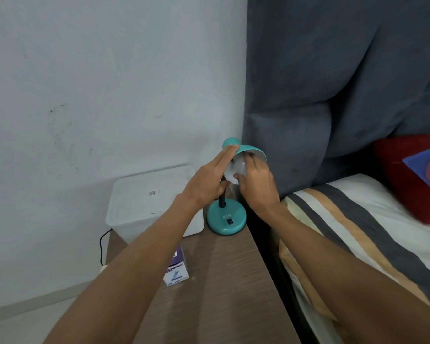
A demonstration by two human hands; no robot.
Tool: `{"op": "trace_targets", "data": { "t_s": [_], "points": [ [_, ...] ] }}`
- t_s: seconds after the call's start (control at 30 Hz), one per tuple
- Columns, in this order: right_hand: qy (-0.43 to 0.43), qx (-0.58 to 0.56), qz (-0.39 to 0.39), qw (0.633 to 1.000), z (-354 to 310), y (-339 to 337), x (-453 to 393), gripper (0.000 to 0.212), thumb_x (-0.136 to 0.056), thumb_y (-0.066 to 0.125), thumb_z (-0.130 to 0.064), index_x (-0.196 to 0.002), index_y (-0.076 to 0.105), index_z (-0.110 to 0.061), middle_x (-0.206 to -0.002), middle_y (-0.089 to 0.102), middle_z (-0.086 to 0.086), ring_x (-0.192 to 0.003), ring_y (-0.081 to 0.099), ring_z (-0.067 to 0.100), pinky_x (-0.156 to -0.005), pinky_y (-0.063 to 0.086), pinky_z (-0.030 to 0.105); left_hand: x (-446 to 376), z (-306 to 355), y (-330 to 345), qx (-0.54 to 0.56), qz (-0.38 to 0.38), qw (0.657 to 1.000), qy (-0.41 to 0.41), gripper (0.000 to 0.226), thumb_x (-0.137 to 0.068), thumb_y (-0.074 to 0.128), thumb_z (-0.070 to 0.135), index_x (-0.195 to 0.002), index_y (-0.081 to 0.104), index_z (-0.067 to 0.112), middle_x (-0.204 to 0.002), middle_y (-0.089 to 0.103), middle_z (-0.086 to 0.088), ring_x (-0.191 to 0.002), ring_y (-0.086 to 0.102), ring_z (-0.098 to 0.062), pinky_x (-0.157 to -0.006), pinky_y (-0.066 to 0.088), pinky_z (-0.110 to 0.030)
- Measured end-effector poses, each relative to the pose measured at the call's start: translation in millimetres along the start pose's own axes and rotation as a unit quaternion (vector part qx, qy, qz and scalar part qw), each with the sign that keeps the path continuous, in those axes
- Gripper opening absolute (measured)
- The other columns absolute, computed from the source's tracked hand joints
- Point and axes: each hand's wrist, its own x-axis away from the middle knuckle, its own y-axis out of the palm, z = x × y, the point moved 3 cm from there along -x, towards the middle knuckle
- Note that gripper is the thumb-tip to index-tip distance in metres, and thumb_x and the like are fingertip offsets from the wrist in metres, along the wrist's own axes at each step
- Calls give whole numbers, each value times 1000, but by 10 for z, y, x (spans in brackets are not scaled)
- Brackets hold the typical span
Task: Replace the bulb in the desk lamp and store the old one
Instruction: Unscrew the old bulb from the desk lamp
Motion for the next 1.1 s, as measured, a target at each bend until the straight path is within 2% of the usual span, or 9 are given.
{"op": "trace_targets", "data": {
  "t_s": [0.1, 0.27, 0.4, 0.6, 0.77, 0.87, 0.93, 1.03, 1.1],
  "points": [
    [-78, 29, -12, 996, -18, -2, 30, 70, -74, 78, 3, -137, 49, -2, -135, 54, 17, -126, 48, 36, -94, 54, 48, 17, -18, -10, 5, 5, 1000, -2, 98, -82, 78, 1, -160, 23, 20, -165, 33, -6, -133, 55, -34, -108, 50, -44],
    [15, -25, 6, 1000, 50, 19, 69, 64, -88, 72, -19, -142, 42, -5, -139, 51, 17, -121, 55, 35, -97, 50, 46, 19, -20, -7, 5, -4, 1000, -1, 98, -83, 78, 3, -161, 21, 22, -165, 32, -5, -131, 57, -34, -105, 52, -45],
    [-62, 37, -17, 997, 30, 0, 86, 72, -77, 73, 4, -142, 45, -7, -140, 49, 18, -125, 48, 38, -90, 55, 50, 23, -16, -6, 6, 0, 1000, -7, 98, -84, 77, 3, -161, 20, 24, -166, 31, -4, -133, 55, -32, -110, 49, -39],
    [22, -22, -3, 1000, 54, 32, 81, 66, -86, 73, -14, -144, 41, -4, -141, 50, 18, -118, 56, 39, -94, 52, 50, 18, -21, 14, 1, -6, 1000, -7, 99, -83, 76, 0, -161, 20, 25, -166, 30, -3, -124, 60, -35, -101, 54, -45],
    [-61, 22, -18, 998, 27, 20, 70, 75, -78, 75, -2, -144, 41, -9, -142, 46, 18, -130, 45, 36, -91, 55, 48, 11, -27, -6, 1, -4, 1000, -17, 99, -84, 76, 2, -161, 18, 27, -167, 29, -2, -130, 57, -33, -106, 52, -41],
    [16, -31, -2, 999, 51, 45, 70, 69, -86, 73, -17, -145, 38, -7, -142, 48, 17, -124, 52, 36, -94, 51, 47, 10, -22, 13, -1, -9, 1000, -12, 99, -84, 75, 1, -161, 18, 28, -167, 28, -1, -124, 60, -35, -100, 55, -45],
    [23, -15, -9, 1000, 39, 48, 53, 68, -85, 74, -12, -144, 41, -4, -140, 51, 18, -123, 53, 37, -96, 51, 48, 10, -12, 10, 1, -7, 1000, -14, 98, -85, 74, 1, -161, 18, 26, -167, 28, -2, -127, 59, -34, -102, 54, -45],
    [-50, 36, -19, 998, 32, 32, 48, 76, -74, 76, 5, -143, 44, -5, -141, 50, 18, -127, 47, 37, -95, 53, 50, 12, -12, -21, 3, -4, 1000, -18, 97, -86, 76, 2, -162, 20, 23, -167, 30, -3, -132, 56, -33, -107, 51, -42],
    [-48, 18, -17, 999, 53, 29, 57, 76, -77, 75, 1, -145, 41, -8, -143, 46, 16, -128, 47, 36, -96, 52, 50, 11, -11, -27, -1, -6, 1000, -16, 96, -86, 76, 3, -162, 20, 22, -166, 30, -4, -132, 56, -34, -106, 52, -42]
  ]
}}
